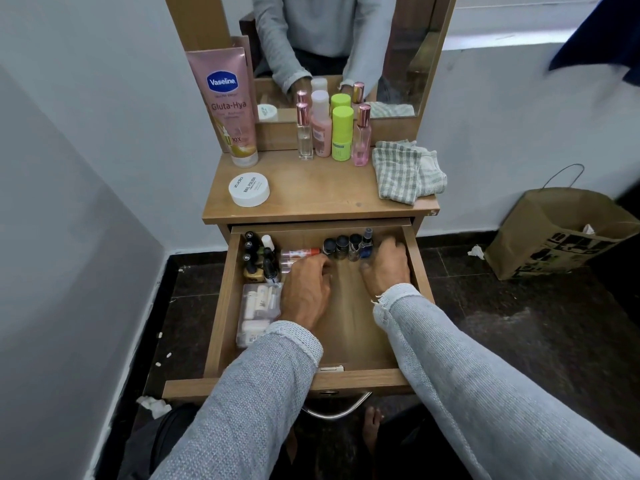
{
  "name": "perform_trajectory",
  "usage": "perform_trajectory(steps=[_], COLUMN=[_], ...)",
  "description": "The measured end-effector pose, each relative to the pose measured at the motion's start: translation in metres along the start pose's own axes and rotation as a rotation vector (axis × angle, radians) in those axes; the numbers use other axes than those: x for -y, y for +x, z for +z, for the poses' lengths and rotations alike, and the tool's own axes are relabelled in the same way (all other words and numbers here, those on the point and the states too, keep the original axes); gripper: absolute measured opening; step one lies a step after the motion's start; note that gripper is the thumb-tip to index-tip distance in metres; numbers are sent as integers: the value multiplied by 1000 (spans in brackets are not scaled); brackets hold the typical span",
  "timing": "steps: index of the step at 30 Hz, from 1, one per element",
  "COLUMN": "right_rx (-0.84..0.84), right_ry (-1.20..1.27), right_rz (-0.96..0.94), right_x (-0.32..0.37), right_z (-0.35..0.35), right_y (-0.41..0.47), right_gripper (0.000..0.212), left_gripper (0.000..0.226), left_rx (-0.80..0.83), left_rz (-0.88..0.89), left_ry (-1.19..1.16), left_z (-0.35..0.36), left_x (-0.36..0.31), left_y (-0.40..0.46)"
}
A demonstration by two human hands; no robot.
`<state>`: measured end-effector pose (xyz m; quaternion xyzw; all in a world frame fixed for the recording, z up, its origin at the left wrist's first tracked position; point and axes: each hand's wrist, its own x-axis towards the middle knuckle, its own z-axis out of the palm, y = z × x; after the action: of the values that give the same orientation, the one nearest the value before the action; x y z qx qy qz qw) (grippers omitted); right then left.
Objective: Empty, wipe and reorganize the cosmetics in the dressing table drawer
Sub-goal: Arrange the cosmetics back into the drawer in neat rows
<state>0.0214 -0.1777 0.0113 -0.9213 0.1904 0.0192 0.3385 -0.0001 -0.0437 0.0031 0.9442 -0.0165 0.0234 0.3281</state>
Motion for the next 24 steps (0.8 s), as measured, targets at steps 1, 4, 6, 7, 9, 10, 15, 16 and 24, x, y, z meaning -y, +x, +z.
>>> perform_trajectory(steps=[1, 4, 6, 7, 9, 10, 15, 16, 24], right_rx=[7, 21, 11, -9, -65, -93, -219, -233, -202], right_ry=[20, 71, -38, -115, -215, -234, -226, -239, -463], right_rz=[-10, -65, -182, -257, -394, -450, -619, -623, -539], right_x=[-1, -4, -2, 1, 14, 23, 83, 95, 147], right_z=[-1, -8, -16, -21, -33, -38, -61, -66, -74], right_y=[-4, -15, -21, -24, -26, -24, 10, 20, 79], right_gripper=[47, 50, 38, 31, 20, 18, 35, 40, 44], left_gripper=[24, 23, 23, 22, 20, 19, 17, 16, 17], left_rx=[-5, -24, -31, -34, -42, -43, -29, -38, -46], left_rz=[4, 4, -5, -10, -16, -21, -17, -6, 18], left_ry=[2, 5, 13, 19, 30, 28, 12, 14, -12], left_z=[0, -1, -2, -2, -3, -3, -2, -1, 4], left_x=[0, 0, -1, -1, -1, -1, 2, 2, 5], left_y=[0, 0, 0, 1, 1, 2, 1, 1, 1])
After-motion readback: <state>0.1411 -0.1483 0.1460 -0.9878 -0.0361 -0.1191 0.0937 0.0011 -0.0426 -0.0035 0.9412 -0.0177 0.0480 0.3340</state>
